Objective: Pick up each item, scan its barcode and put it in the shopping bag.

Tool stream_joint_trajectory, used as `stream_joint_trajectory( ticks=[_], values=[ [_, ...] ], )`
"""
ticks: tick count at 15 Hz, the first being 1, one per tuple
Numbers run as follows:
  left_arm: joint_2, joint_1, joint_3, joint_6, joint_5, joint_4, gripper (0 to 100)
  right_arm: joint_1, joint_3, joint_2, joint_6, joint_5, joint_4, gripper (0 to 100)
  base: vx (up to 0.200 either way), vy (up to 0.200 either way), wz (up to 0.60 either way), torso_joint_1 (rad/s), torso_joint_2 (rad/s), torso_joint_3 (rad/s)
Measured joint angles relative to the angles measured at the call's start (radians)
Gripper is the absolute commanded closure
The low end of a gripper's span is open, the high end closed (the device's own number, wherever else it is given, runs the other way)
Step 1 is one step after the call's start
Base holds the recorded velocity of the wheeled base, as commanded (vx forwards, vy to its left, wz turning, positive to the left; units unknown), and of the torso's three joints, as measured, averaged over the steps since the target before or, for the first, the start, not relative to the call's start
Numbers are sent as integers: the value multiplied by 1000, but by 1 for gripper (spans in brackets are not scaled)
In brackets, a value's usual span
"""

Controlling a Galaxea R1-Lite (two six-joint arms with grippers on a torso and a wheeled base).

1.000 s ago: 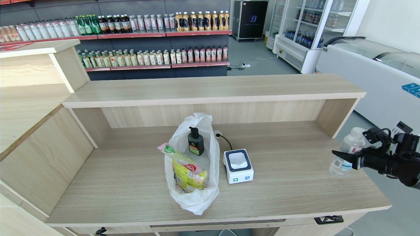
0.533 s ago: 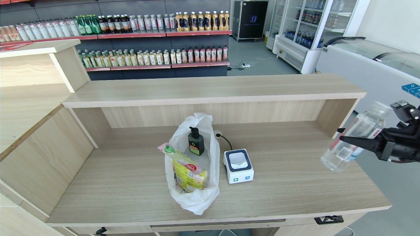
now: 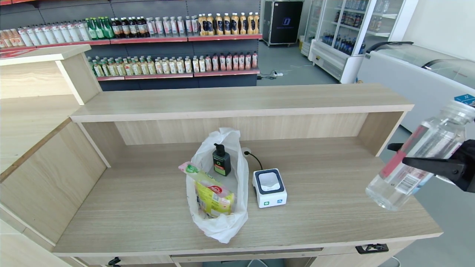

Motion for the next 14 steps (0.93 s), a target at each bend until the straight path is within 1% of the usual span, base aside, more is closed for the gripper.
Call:
stream_joint_trajectory(
  ticks=[1,2,9,11,14],
  values=[
    [0,0,0,0,0,0,0,30,8,-41,3,2,41,100,0,0,0,0,0,0],
    [0,0,0,0,0,0,0,50,15,-74,4,2,50,100,0,0,0,0,0,0],
    [0,0,0,0,0,0,0,236,68,-219,13,-1,69,100,0,0,0,0,0,0],
    [0,0,0,0,0,0,0,276,70,-267,76,-3,82,100,0,0,0,0,0,0],
    [0,0,0,0,0,0,0,316,44,-350,250,-3,83,100,0,0,0,0,0,0]
  ],
)
